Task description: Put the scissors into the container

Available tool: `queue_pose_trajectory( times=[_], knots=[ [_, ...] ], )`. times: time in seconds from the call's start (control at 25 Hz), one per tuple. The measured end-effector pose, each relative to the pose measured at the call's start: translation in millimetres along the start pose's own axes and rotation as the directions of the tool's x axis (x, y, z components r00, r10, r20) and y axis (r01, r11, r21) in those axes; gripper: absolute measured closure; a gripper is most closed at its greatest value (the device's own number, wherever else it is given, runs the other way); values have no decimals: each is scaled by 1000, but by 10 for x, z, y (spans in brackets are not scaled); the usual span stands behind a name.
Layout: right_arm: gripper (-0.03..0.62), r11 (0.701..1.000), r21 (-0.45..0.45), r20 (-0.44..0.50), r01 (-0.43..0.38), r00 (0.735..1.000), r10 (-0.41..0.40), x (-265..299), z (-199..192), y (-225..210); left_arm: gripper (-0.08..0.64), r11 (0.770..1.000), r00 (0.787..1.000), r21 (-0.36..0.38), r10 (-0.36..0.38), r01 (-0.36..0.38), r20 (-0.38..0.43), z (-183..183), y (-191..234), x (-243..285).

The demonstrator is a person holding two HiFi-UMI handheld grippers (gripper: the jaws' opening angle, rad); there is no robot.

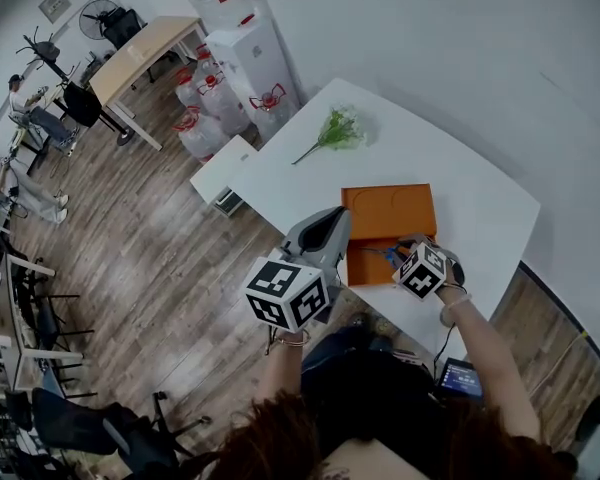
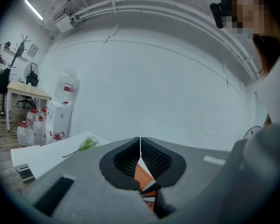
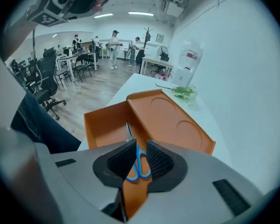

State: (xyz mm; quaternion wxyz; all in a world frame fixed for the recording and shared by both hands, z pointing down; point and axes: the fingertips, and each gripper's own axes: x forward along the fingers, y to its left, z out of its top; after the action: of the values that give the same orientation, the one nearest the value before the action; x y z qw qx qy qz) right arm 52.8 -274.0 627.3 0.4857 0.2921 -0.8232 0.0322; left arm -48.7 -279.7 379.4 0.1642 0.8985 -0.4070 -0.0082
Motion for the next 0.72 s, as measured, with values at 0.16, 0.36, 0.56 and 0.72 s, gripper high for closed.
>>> queue_pose_trajectory(
  times=[0.16,0.36,0.56,0.72],
  knots=[
    [538,996,80,75,38,996,-44,-169,153,-33,538,1000,1000,7,-2,2,5,17,-30,-24],
    [566,970,235,170,68,979,-110,-385,297,-156,538,1000,1000,1,-9,9,7,20,-48,-31],
    [575,939,335,254,81,952,-173,-620,459,-265,538,1000,1000,3,-10,10,10,22,-59,-25],
    [581,914,392,310,103,921,-237,-803,576,-353,538,1000,1000,10,-17,17,6,10,-86,3]
  ],
)
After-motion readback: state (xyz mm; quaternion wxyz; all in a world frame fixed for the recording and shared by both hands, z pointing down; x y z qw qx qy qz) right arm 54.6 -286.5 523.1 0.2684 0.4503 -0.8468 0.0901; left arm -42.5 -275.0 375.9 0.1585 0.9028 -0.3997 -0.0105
